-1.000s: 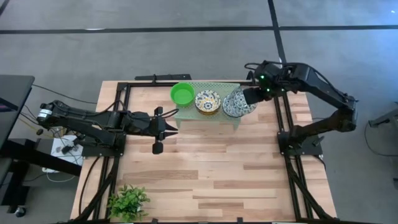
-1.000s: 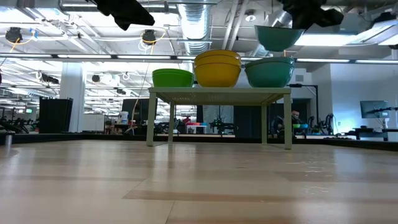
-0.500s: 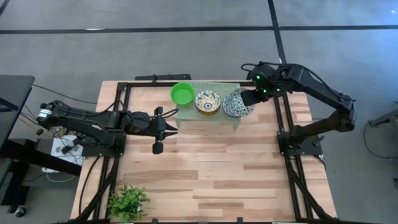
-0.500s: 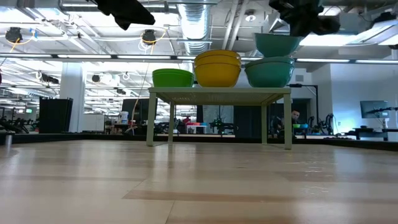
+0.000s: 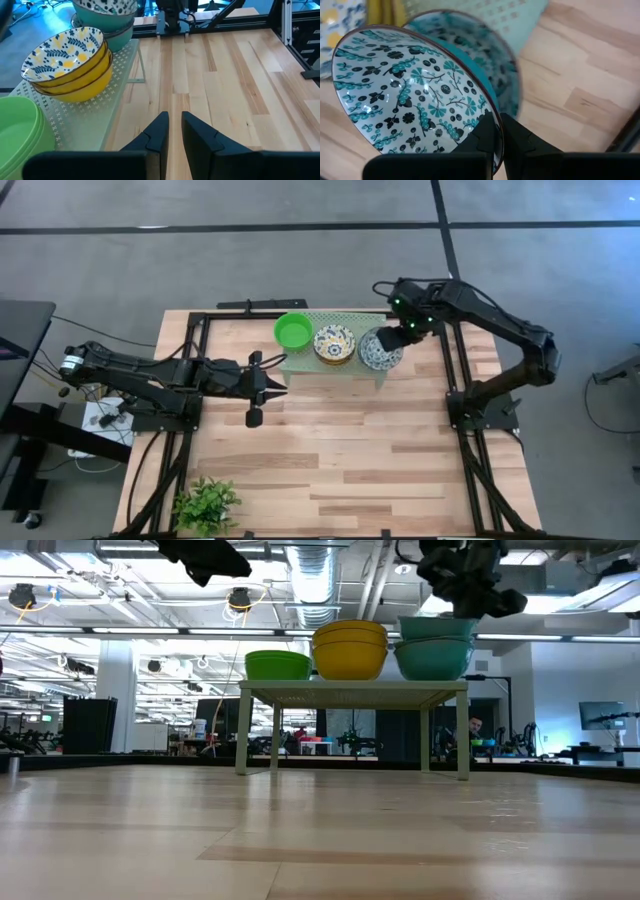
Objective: Pick & Place Mini bowls
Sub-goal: Stack the blue bowl on the blue bowl on the shelf
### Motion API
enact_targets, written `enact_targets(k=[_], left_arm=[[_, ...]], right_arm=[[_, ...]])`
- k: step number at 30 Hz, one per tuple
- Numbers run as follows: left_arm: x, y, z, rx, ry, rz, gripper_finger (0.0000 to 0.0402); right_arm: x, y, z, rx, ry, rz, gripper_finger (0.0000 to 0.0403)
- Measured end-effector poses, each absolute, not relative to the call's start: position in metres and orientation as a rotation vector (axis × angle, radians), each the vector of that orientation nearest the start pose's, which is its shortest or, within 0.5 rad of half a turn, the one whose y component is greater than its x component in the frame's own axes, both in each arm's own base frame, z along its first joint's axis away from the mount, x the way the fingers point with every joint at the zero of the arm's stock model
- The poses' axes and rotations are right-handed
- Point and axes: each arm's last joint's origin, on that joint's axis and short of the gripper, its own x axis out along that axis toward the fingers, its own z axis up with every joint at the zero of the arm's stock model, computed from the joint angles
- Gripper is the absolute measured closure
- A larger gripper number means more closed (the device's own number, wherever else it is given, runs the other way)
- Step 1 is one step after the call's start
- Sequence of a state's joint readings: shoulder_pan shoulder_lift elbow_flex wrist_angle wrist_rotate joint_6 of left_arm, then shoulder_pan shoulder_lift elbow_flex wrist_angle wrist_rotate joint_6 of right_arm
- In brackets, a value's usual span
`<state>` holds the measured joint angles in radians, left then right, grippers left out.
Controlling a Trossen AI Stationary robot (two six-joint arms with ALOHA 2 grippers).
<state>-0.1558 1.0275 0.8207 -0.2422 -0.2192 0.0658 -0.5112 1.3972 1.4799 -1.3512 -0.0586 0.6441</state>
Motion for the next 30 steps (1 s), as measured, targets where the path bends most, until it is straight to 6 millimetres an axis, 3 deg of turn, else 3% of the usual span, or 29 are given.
enact_targets(k=[21,30], left_arm=[[0.221,-0.028,0.298,0.145,0.424,0.049,0.0349],[0.221,-0.028,0.298,0.145,0.424,0.049,0.0349]], right_arm=[[0.203,-0.138,0.353,0.88,1.048,-0.74,0.0355],[0.201,-0.141,0.353,0.778,1.075,-0.675,0.0337]])
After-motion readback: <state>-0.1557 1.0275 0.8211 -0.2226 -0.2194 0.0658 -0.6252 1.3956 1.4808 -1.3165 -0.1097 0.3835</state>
